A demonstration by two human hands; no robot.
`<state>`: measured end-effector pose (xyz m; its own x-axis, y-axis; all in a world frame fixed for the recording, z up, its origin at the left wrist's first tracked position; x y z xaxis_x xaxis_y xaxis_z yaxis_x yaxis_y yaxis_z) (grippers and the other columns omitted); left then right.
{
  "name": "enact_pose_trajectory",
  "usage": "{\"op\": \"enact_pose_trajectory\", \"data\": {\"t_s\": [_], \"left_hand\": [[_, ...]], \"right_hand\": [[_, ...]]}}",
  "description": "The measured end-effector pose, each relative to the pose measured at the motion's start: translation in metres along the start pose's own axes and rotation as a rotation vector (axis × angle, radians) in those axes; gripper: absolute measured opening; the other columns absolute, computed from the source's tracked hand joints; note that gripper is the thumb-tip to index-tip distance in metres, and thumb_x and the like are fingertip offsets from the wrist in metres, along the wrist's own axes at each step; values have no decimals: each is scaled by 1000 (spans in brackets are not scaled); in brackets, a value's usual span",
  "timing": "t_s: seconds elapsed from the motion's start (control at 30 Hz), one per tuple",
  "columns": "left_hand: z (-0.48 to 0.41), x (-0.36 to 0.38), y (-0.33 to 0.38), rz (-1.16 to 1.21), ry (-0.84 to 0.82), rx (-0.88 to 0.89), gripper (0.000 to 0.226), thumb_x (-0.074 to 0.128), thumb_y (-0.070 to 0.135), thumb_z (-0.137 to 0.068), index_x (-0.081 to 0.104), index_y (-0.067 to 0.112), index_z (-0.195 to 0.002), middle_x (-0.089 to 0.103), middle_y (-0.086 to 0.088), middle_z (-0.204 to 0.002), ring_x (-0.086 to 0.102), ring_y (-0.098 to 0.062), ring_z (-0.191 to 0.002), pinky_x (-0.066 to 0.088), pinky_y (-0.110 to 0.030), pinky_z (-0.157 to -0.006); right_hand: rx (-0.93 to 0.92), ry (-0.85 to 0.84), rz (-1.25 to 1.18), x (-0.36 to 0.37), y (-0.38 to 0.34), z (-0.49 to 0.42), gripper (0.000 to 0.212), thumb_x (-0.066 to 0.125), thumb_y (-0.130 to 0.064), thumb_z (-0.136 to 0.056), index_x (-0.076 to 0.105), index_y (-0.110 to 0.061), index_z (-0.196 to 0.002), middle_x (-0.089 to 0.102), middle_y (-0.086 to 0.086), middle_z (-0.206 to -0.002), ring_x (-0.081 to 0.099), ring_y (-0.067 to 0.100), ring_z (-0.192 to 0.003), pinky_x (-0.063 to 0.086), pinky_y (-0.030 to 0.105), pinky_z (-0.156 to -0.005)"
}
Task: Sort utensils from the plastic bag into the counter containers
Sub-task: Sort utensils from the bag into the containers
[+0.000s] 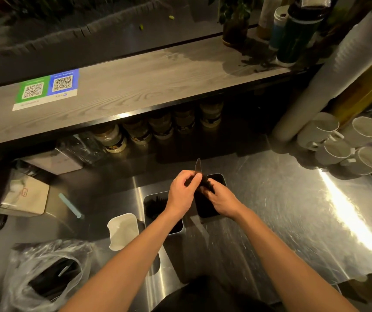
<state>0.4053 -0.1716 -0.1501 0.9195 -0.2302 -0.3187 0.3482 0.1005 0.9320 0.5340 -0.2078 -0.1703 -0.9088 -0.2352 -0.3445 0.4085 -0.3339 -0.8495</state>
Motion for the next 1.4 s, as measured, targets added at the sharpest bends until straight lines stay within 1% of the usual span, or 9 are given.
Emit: {"op": "enact_pose_trajectory", "data": {"t_s": [0.07,0.2,0.47,0.63,0.77,0.87,1.1,1.2,1.4], "left_hand": [[3,1,-7,-72,-11,6,17,61,23,-100,71,18,-112,66,5,-105,64,-8,-100,50,-16,-83],[14,2,-17,-151,-61,14,42,67,11,-93,61,34,-127,63,14,-112,60,0,-101,46,-6,-78],[22,-3,-13,-327,-22,155,36,64,9,-94,64,28,-125,57,19,-123,54,3,-114,40,-5,-90],[28,-13,-14,-312,21,172,32,60,13,-97,64,26,-125,59,17,-124,54,3,-116,41,-9,-94],[40,-30,-15,-225,91,160,19,58,17,-100,65,23,-116,61,13,-113,58,1,-104,47,-13,-87],[51,-51,-22,-171,151,125,15,57,22,-101,65,25,-113,65,11,-107,62,-3,-100,50,-16,-84],[95,-124,-37,-89,276,53,15,54,20,-103,68,19,-106,69,9,-95,65,-4,-89,47,-7,-71],[116,-163,-57,-36,332,7,13,56,18,-102,68,21,-99,71,6,-88,69,-7,-80,50,-14,-67],[163,-242,-103,15,440,-106,14,57,15,-100,68,18,-92,71,3,-80,71,-11,-74,59,-37,-73]], "right_hand": [[18,9,31,-2,5,1,21,52,-24,-103,58,-25,-124,66,-8,-112,62,9,-106,52,30,-91],[9,26,50,-5,6,5,45,63,-21,-97,49,-23,-139,61,-5,-131,56,11,-121,46,26,-97],[-49,124,143,-7,2,11,74,71,-18,-90,32,-24,-152,42,-2,-150,44,18,-136,45,37,-107],[-177,275,297,-7,-16,20,59,67,-19,-92,42,-23,-145,46,-5,-143,44,14,-132,45,34,-104],[-237,298,287,7,-35,29,41,64,-22,-95,52,-25,-134,55,-8,-130,50,9,-121,48,30,-100],[-247,241,248,30,-50,33,32,62,-24,-97,56,-27,-128,59,-11,-124,55,5,-115,50,30,-99],[-274,40,178,104,-86,32,21,59,-23,-99,62,-27,-119,66,-14,-112,61,4,-105,53,28,-94],[-284,-46,133,146,-104,33,19,60,-20,-98,65,-22,-116,68,-11,-107,62,2,-99,51,23,-90],[-289,-186,135,241,-125,34,19,62,-20,-96,67,-20,-114,71,-8,-105,66,7,-95,55,32,-90]]}}
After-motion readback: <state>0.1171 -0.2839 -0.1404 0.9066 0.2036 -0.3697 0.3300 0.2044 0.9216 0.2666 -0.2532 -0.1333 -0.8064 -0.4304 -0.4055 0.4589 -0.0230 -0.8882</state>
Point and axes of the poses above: each hand's wrist, its own z-axis away from the middle knuckle, its own x-axis out of the palm, y = z × x, the point moved 6 cm from there along -z, towards the middle knuckle
